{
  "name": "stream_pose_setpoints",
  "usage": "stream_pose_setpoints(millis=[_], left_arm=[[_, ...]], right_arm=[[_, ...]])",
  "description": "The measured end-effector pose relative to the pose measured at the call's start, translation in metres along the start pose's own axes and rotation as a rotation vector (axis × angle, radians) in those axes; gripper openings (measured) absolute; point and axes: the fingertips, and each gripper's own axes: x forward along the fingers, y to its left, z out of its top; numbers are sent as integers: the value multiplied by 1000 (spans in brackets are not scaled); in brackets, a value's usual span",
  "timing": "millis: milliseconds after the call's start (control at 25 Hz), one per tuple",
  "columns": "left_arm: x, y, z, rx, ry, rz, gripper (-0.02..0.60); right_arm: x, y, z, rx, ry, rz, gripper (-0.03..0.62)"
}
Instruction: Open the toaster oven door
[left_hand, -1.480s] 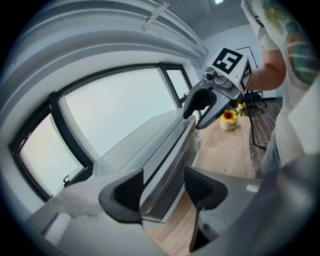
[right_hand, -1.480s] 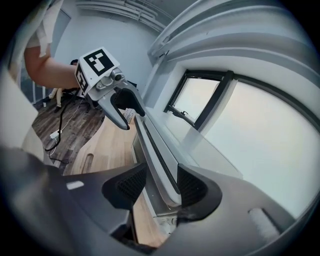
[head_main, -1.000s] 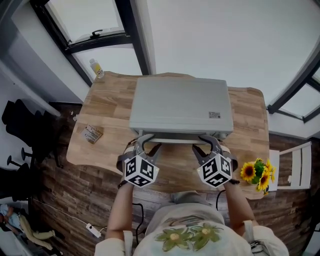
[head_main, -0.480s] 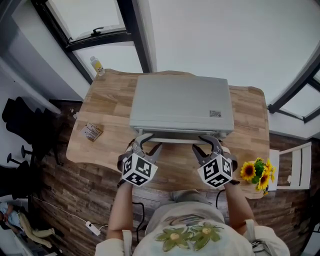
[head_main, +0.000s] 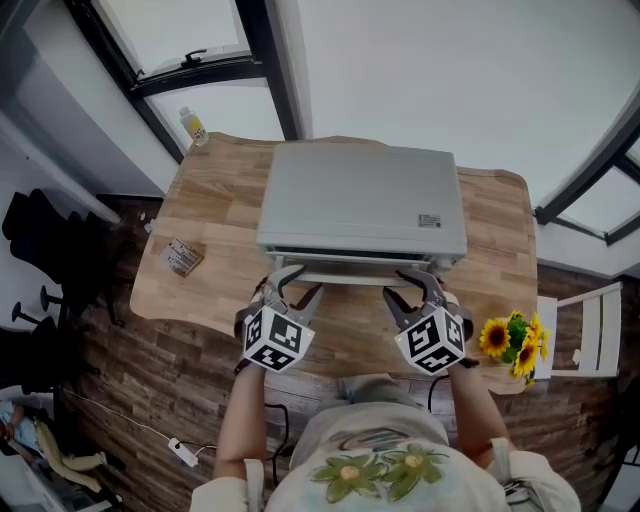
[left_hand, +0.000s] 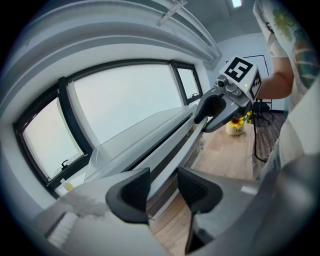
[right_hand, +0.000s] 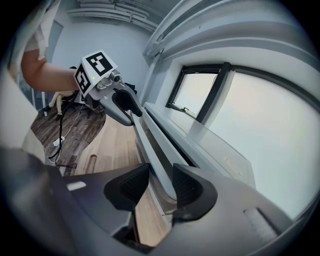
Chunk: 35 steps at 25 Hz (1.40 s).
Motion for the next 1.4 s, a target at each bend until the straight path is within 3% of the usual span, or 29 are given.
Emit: stream_pose_setpoints(millis=[1400], left_arm=[[-26, -42, -31, -33, 31, 4, 179]], right_arm=[[-18, 51, -20, -21, 10, 0, 142]])
